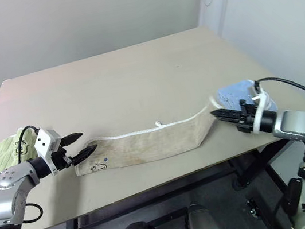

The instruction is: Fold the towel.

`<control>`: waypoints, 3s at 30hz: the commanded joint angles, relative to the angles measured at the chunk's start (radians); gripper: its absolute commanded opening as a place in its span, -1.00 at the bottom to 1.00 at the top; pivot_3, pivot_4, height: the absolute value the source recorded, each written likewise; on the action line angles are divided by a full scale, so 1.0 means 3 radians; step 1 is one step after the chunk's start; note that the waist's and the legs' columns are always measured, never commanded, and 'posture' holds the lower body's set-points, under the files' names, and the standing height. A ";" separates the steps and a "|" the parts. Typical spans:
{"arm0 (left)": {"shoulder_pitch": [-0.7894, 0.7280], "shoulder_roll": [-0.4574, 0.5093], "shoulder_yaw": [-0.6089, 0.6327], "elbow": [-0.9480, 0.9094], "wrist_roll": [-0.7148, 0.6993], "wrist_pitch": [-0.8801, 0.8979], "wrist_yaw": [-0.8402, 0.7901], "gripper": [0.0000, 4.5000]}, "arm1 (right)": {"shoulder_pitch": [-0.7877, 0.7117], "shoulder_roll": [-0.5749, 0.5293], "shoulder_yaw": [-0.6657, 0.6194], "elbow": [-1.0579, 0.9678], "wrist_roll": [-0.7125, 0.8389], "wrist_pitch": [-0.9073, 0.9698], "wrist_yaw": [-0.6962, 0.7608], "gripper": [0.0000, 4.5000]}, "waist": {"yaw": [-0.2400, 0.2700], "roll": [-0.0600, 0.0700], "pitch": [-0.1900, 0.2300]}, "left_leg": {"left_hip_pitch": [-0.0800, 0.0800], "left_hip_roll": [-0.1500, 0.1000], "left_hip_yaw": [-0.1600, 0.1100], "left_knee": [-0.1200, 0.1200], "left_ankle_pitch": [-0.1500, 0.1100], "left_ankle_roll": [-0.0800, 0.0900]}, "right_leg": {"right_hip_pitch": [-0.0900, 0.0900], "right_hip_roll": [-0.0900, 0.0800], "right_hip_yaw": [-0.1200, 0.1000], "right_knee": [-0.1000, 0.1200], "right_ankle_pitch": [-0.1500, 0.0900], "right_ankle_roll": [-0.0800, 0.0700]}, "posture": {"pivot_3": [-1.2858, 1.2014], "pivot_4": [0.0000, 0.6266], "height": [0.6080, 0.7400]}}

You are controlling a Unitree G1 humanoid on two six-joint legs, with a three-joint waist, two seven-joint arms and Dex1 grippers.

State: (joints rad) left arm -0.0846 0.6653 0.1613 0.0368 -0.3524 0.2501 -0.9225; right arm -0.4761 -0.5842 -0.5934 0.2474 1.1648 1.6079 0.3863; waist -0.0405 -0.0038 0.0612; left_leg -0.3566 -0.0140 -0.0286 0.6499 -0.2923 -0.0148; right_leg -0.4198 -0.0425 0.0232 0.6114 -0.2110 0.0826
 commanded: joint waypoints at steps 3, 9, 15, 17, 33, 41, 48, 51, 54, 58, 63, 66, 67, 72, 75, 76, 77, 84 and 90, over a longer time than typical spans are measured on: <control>0.0055 0.0015 0.0035 -0.0115 -0.0002 -0.0029 0.0035 0.76 | -0.0243 0.0153 0.0312 -0.0223 0.0512 0.0022 -0.0118 -0.99 | 0.0002 0.0000 0.0000 | -0.0001 -0.0001 0.0004 0.0000 -0.0001 0.0002 | -0.0001 -0.0007 0.0004 -0.0001 0.0000 0.0000 | 0.03 -1.00 1.00; 0.0043 -0.0029 0.0000 -0.0120 0.0012 -0.0047 0.0089 0.76 | -0.0454 0.0534 0.0752 -0.0145 0.0497 0.0022 -0.0231 -0.99 | -0.0010 0.0000 0.0000 | 0.0004 0.0006 0.0005 0.0002 -0.0001 0.0002 | -0.0001 -0.0002 0.0005 0.0003 0.0001 0.0000 | 0.03 -1.00 1.00; 0.0067 -0.0027 0.0043 -0.0116 0.0007 -0.0074 0.0123 0.76 | -0.0316 0.0808 0.1016 -0.0188 0.0300 -0.0001 -0.0262 -0.99 | -0.0005 -0.0001 0.0000 | 0.0000 0.0009 0.0005 0.0000 -0.0001 0.0002 | -0.0004 0.0000 0.0005 0.0004 0.0002 -0.0001 | 0.03 -1.00 1.00; 0.0101 -0.0021 0.0055 -0.0135 0.0001 -0.0079 0.0131 0.76 | -0.0259 0.0859 0.1088 -0.0217 0.0181 -0.0063 -0.0254 -0.99 | -0.0007 -0.0001 -0.0001 | 0.0000 0.0008 0.0006 0.0001 -0.0001 0.0002 | -0.0004 -0.0001 0.0005 0.0004 0.0002 -0.0001 | 0.03 -1.00 1.00; 0.0145 0.0031 0.0069 -0.0171 -0.0004 -0.0044 0.0126 0.76 | 0.0144 0.0760 0.1783 -0.0973 -0.0578 -0.0725 0.0296 -0.99 | -0.0009 -0.0001 -0.0001 | 0.0000 0.0009 0.0006 0.0002 -0.0001 0.0002 | -0.0008 0.0001 0.0005 0.0007 0.0001 -0.0001 | 0.03 -1.00 1.00; 0.0125 0.0006 0.0042 -0.0147 0.0010 -0.0042 0.0133 0.76 | 0.0262 0.0899 0.1874 -0.1064 -0.0730 -0.0756 0.0236 -0.99 | -0.0011 -0.0001 -0.0001 | 0.0001 0.0009 0.0006 0.0002 -0.0001 0.0002 | -0.0008 0.0002 0.0005 0.0007 0.0001 -0.0002 | 0.03 -1.00 1.00; 0.0105 0.0011 0.0050 -0.0140 0.0008 -0.0037 0.0137 0.76 | 0.0307 0.0958 0.1946 -0.1193 -0.0733 -0.0702 0.0298 -0.90 | -0.0009 -0.0002 -0.0001 | 0.0001 0.0009 0.0005 0.0002 -0.0001 0.0002 | -0.0008 0.0001 0.0005 0.0008 0.0001 -0.0001 | 0.03 -1.00 1.00; 0.0098 0.0022 0.0063 -0.0129 0.0009 -0.0037 0.0138 0.76 | 0.0317 0.0901 0.2029 -0.1206 -0.0817 -0.0729 0.0320 -0.55 | -0.0009 -0.0002 -0.0002 | 0.0001 0.0009 0.0005 0.0002 -0.0001 0.0002 | -0.0008 0.0001 0.0005 0.0008 0.0001 -0.0002 | 0.03 -1.00 1.00; 0.0101 0.0028 0.0070 -0.0130 0.0011 -0.0036 0.0140 0.76 | 0.0300 0.0851 0.2026 -0.1242 -0.0810 -0.0755 0.0405 -0.05 | -0.0008 -0.0002 -0.0002 | 0.0001 0.0009 0.0005 0.0003 -0.0001 0.0002 | -0.0008 0.0001 0.0005 0.0008 0.0001 -0.0002 | 0.03 -1.00 1.00; 0.0126 0.0036 0.0079 -0.0131 0.0013 -0.0039 0.0137 0.76 | 0.0252 0.0761 0.2015 -0.1294 -0.0831 -0.0847 0.0510 0.59 | -0.0008 -0.0003 -0.0002 | 0.0001 0.0009 0.0005 0.0003 -0.0001 0.0002 | -0.0008 0.0001 0.0005 0.0008 0.0001 -0.0002 | 0.03 -1.00 1.00; 0.0145 0.0048 0.0154 -0.0191 -0.0086 0.0085 0.0138 0.76 | 0.0276 0.0507 0.1974 -0.1664 -0.0803 -0.1268 0.0971 0.99 | -0.0007 -0.0004 -0.0003 | 0.0000 0.0009 0.0005 0.0003 -0.0001 0.0002 | -0.0008 0.0001 0.0005 0.0007 0.0001 -0.0001 | 0.03 -1.00 1.00; 0.0191 0.0077 0.0191 -0.0219 -0.0117 0.0154 0.0121 0.76 | 0.0173 0.0445 0.1812 -0.1701 -0.0641 -0.1437 0.1240 0.99 | -0.0012 -0.0005 -0.0003 | 0.0001 0.0009 0.0005 0.0003 -0.0001 0.0002 | -0.0008 0.0002 0.0004 0.0008 0.0001 -0.0001 | 0.03 -1.00 1.00; 0.0185 0.0065 0.0220 -0.0272 -0.0191 0.0227 0.0123 0.76 | 0.0188 0.0474 0.1786 -0.1700 -0.0764 -0.1697 0.1263 0.99 | -0.0012 -0.0006 -0.0003 | 0.0002 0.0009 0.0005 0.0003 -0.0001 0.0002 | -0.0007 0.0002 0.0005 0.0008 0.0001 -0.0001 | 0.03 -1.00 1.00; -0.0200 -0.0076 0.0318 -0.0701 -0.0782 0.0736 0.0221 0.76 | 0.0170 0.0267 0.2006 -0.1289 -0.1339 -0.2453 0.1683 0.99 | 0.0025 -0.0017 -0.0005 | 0.0000 0.0010 0.0004 0.0009 -0.0001 0.0002 | -0.0004 0.0002 0.0000 0.0008 0.0001 -0.0001 | 0.03 -1.00 1.00; -0.0472 -0.0191 0.0055 -0.0791 -0.0875 0.0826 0.0100 0.47 | 0.0048 0.0221 0.2037 -0.0979 -0.1477 -0.2645 0.1877 1.00 | 0.0027 -0.0016 -0.0006 | 0.0003 -0.0004 0.0005 0.0013 -0.0001 0.0002 | 0.0003 -0.0003 0.0002 0.0008 0.0002 -0.0001 | 0.03 -1.00 1.00; -0.0543 -0.0232 -0.0017 -0.0764 -0.0879 0.0840 0.0063 0.32 | 0.0013 0.0229 0.2024 -0.0925 -0.1493 -0.2705 0.1921 0.92 | 0.0025 -0.0016 -0.0006 | 0.0004 -0.0010 0.0005 0.0013 -0.0001 0.0002 | 0.0003 -0.0005 0.0003 0.0008 0.0002 -0.0001 | 0.03 -1.00 1.00; -0.0615 -0.0283 -0.0110 -0.0725 -0.0869 0.0853 0.0025 0.17 | -0.0006 0.0214 0.2018 -0.0886 -0.1511 -0.2754 0.1986 0.82 | 0.0013 -0.0015 -0.0006 | 0.0004 -0.0014 0.0005 0.0013 -0.0001 0.0002 | 0.0004 -0.0007 0.0004 0.0008 0.0003 -0.0001 | 0.03 -1.00 1.00; -0.1017 -0.0567 -0.0911 -0.0323 -0.0491 0.0567 -0.0417 -0.97 | 0.0034 0.0207 0.2150 -0.0653 -0.1866 -0.3256 0.2241 -0.25 | 0.0004 -0.0016 -0.0006 | 0.0005 -0.0016 0.0003 0.0012 -0.0001 0.0002 | 0.0004 -0.0004 0.0005 0.0009 0.0004 -0.0003 | 0.03 -1.00 1.00; -0.1167 -0.0757 -0.1371 0.0347 0.0061 -0.0105 -0.0681 -1.00 | 0.0154 0.0430 0.2362 -0.0413 -0.2181 -0.3510 0.2167 -0.99 | -0.0011 -0.0016 -0.0006 | 0.0009 -0.0016 0.0003 0.0013 -0.0001 0.0002 | 0.0008 -0.0002 0.0006 0.0010 0.0003 -0.0003 | 0.03 -1.00 1.00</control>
State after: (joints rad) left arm -0.4116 0.4360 -0.2271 0.1184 -0.3784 0.2875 -1.0961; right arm -0.4188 -0.4704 0.1045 0.1099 0.5392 0.5913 1.0517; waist -0.0439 -0.0086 0.0594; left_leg -0.3536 -0.0188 -0.0278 0.6536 -0.2926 -0.0142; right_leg -0.4174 -0.0431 0.0251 0.6145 -0.2098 0.0811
